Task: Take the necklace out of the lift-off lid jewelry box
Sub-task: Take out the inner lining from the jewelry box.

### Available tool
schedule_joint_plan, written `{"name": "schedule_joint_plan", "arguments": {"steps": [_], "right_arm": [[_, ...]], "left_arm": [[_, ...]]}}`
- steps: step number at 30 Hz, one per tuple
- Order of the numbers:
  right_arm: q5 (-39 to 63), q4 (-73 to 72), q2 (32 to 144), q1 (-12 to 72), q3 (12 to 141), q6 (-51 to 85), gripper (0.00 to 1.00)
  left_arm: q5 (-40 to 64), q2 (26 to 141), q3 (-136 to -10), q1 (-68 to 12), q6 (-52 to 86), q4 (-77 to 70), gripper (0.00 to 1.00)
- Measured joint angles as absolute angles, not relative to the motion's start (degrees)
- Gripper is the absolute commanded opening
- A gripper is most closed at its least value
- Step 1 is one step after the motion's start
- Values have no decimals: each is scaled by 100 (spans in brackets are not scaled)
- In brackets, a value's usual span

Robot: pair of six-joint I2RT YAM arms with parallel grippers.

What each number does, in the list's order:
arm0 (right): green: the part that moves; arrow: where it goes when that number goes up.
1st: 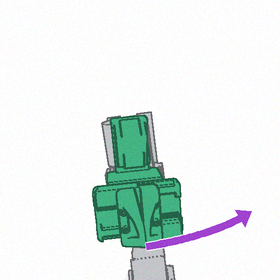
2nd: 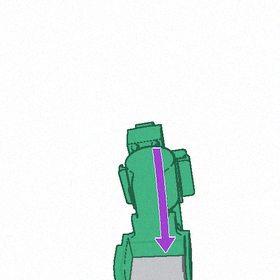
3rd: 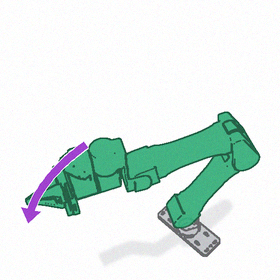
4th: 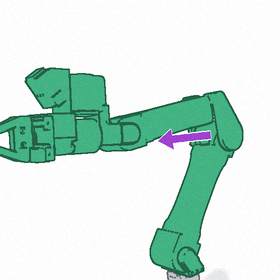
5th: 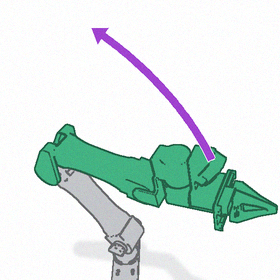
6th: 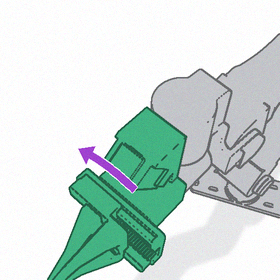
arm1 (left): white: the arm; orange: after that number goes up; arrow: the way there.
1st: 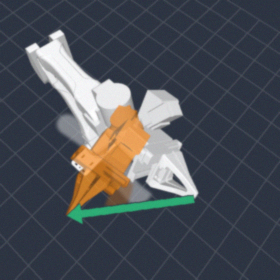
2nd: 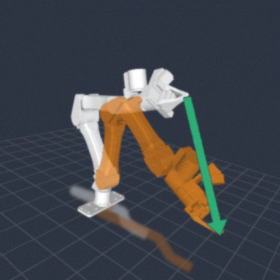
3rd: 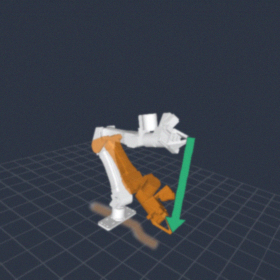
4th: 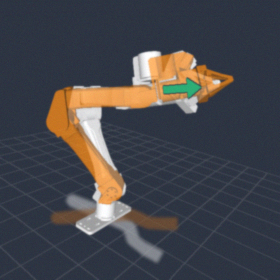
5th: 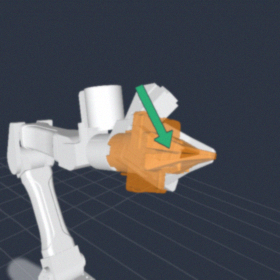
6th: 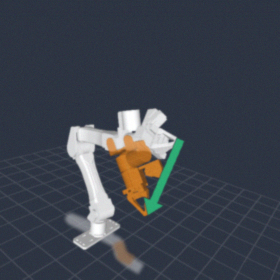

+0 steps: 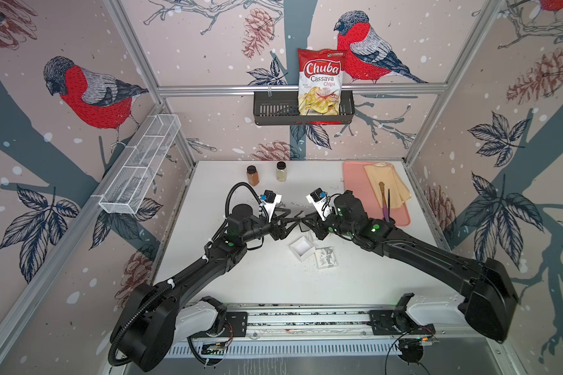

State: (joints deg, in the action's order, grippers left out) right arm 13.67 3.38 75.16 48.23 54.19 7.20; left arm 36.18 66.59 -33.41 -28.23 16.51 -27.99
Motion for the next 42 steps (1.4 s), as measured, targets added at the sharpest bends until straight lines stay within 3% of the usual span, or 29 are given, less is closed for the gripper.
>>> {"name": "schedule_joint_plan", "arguments": {"steps": [5, 12, 18, 20, 22, 25, 33, 42], "right_arm": [[1441, 309, 7509, 4823, 5413, 652, 19], [1559, 303, 7513, 4823, 5413, 615, 20], [1562, 263, 7520, 4823, 5406, 598, 21], [1562, 224, 7526, 4823, 5398, 598, 22], [1559, 200, 7526, 4814, 5384, 598, 25], [1562, 137, 7526, 4779, 5341, 598, 41], [2008, -38, 7236, 4366, 5028, 720, 52], [3323, -895, 6495, 3461, 4372, 1347, 50]], "left_arm": [[3730, 6667, -3343, -2825, 1651, -2801, 59], [3778, 6731, -3367, -2823, 1656, -2808, 35], [3883, 6799, -3422, -2825, 1667, -2851, 19], [3900, 6816, -3430, -2825, 1671, -2888, 18], [3905, 6820, -3439, -2825, 1675, -2904, 13], [3892, 6803, -3448, -2825, 1712, -2912, 1], [3605, 6329, -3441, -2827, 1420, -2742, 0], [3568, 5758, -3275, -2827, 523, -2589, 0]]}}
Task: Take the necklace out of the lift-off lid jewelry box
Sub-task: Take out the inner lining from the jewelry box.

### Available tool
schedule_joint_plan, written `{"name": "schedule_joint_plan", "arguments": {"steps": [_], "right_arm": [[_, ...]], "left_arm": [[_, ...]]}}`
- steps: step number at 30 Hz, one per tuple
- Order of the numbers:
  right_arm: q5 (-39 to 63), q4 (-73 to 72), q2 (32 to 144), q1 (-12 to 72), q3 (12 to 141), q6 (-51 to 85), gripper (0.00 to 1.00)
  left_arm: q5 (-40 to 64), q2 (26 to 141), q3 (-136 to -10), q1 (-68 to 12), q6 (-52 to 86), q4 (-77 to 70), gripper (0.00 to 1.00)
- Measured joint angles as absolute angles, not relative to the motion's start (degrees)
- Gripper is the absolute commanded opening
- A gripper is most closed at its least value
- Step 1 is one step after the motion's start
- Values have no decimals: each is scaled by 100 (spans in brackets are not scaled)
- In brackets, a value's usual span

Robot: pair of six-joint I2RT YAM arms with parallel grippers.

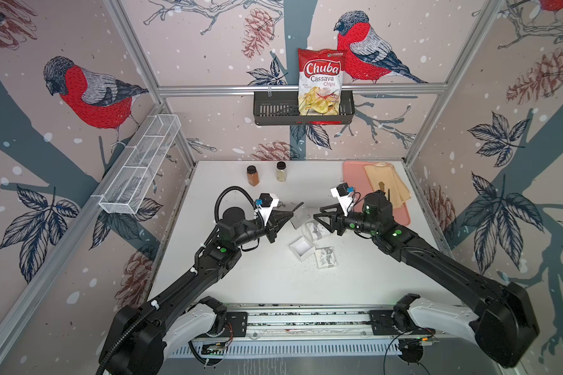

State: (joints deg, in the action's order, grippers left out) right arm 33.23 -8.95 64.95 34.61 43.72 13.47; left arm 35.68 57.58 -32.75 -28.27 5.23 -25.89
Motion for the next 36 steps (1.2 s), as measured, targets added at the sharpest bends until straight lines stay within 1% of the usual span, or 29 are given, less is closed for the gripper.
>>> {"name": "schedule_joint_plan", "arguments": {"steps": [5, 10, 14, 18, 24, 30, 36], "right_arm": [[3898, -1229, 6366, 3328, 4246, 1520, 45], [4248, -1457, 6447, 3297, 4193, 1658, 45], [4431, -1581, 6560, 3293, 4174, 1684, 45], [4447, -1625, 6595, 3288, 4174, 1680, 43], [4027, -1573, 6606, 3288, 4176, 1636, 41], [3754, -1472, 6698, 3350, 4211, 1496, 41], [3509, -1402, 6810, 3452, 4272, 1337, 41]], "left_arm": [[3430, 5544, -3004, -2823, 119, -2856, 0], [3586, 5345, -2886, -2823, -217, -2987, 0], [3885, 5168, -2917, -2829, -493, -2991, 0], [3793, 5122, -2995, -2829, -814, -2899, 0], [3433, 5310, -3474, -2829, -1291, -2246, 0], [3166, 5614, -4239, -2864, -1997, -1135, 0], [2633, 5896, -4845, -3120, -2521, -108, 0]]}}
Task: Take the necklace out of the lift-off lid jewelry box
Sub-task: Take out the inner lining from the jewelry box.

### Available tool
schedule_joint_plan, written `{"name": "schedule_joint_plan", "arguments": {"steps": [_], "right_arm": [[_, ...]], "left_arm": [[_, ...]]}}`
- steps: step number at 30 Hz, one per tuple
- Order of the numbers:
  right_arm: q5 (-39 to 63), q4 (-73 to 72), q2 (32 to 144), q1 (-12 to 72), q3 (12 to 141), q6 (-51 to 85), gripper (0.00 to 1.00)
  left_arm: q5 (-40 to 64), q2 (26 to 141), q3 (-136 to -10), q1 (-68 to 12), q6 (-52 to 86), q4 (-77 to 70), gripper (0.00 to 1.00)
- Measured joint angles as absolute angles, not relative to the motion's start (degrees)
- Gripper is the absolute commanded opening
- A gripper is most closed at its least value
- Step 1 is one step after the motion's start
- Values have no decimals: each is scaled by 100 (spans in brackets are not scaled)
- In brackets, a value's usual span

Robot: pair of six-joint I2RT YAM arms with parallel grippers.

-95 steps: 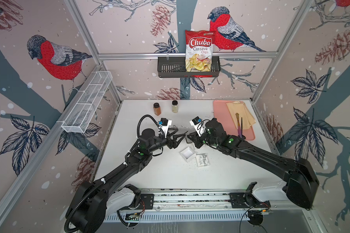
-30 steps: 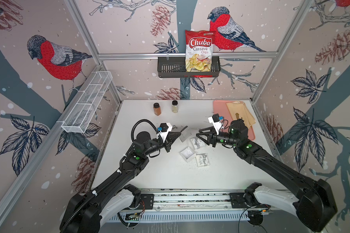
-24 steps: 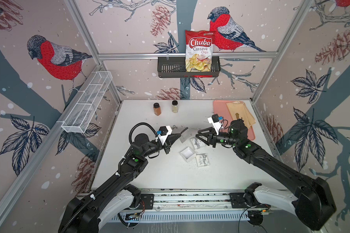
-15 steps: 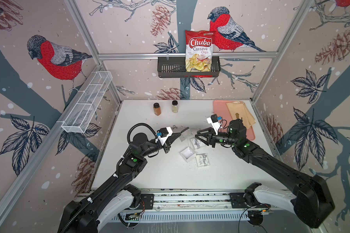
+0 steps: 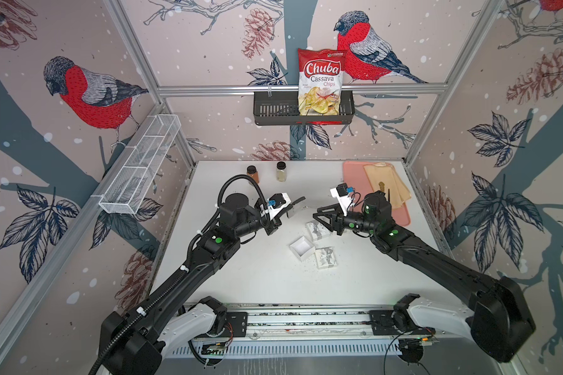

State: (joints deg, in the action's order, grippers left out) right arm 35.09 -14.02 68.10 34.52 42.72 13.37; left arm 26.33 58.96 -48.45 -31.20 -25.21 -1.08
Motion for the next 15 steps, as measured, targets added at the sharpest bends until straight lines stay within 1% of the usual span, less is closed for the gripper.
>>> {"name": "schedule_joint_plan", "arguments": {"steps": [8, 11, 15], "right_arm": [[3282, -1267, 6949, 3568, 4287, 1160, 41], [3260, -1225, 6971, 3597, 4305, 1061, 40], [3256, -1190, 7015, 3623, 4307, 1026, 38]], "left_arm": [[1319, 6195, -5164, -3747, -2899, 690, 0], [1007, 6169, -5162, -3844, -2995, 709, 0], [888, 6012, -5122, -3883, -3046, 701, 0]]}}
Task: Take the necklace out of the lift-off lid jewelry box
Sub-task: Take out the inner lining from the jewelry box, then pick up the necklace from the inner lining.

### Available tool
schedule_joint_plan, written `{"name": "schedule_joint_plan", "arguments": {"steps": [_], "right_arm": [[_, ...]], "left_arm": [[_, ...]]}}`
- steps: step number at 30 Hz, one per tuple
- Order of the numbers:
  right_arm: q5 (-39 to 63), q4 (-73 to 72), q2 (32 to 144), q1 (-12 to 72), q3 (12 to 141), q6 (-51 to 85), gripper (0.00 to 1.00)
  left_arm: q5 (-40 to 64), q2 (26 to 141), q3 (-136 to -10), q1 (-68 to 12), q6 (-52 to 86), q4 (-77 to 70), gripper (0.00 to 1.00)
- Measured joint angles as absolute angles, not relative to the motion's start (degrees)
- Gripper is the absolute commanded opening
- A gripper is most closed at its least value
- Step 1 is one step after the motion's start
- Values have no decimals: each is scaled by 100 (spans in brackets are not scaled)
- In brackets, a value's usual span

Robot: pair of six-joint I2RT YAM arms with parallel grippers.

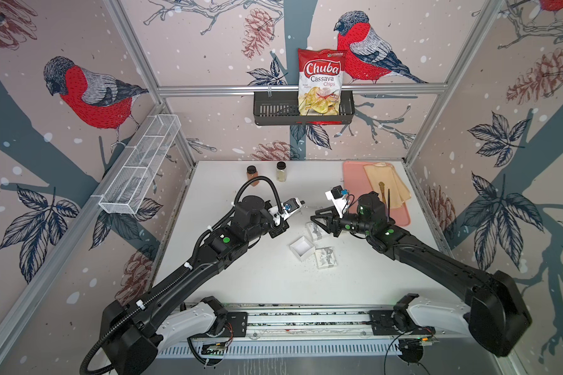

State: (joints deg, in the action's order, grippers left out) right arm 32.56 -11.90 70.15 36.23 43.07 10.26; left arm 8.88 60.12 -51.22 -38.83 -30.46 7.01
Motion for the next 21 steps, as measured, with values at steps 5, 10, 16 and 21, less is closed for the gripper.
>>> {"name": "schedule_joint_plan", "arguments": {"steps": [5, 10, 16, 21], "right_arm": [[3262, -1188, 7126, 3697, 4359, 967, 36], [3258, -1197, 7264, 3826, 4477, 893, 34], [3175, -1181, 7483, 4049, 4650, 864, 31], [3020, -1173, 7601, 4143, 4718, 810, 28]], "left_arm": [[919, 5817, -5015, -3913, -3068, 644, 0], [958, 5793, -4984, -3935, -3100, 626, 0], [1041, 5804, -4967, -3953, -3109, 589, 0], [1057, 5791, -4908, -3955, -3135, 502, 0]]}}
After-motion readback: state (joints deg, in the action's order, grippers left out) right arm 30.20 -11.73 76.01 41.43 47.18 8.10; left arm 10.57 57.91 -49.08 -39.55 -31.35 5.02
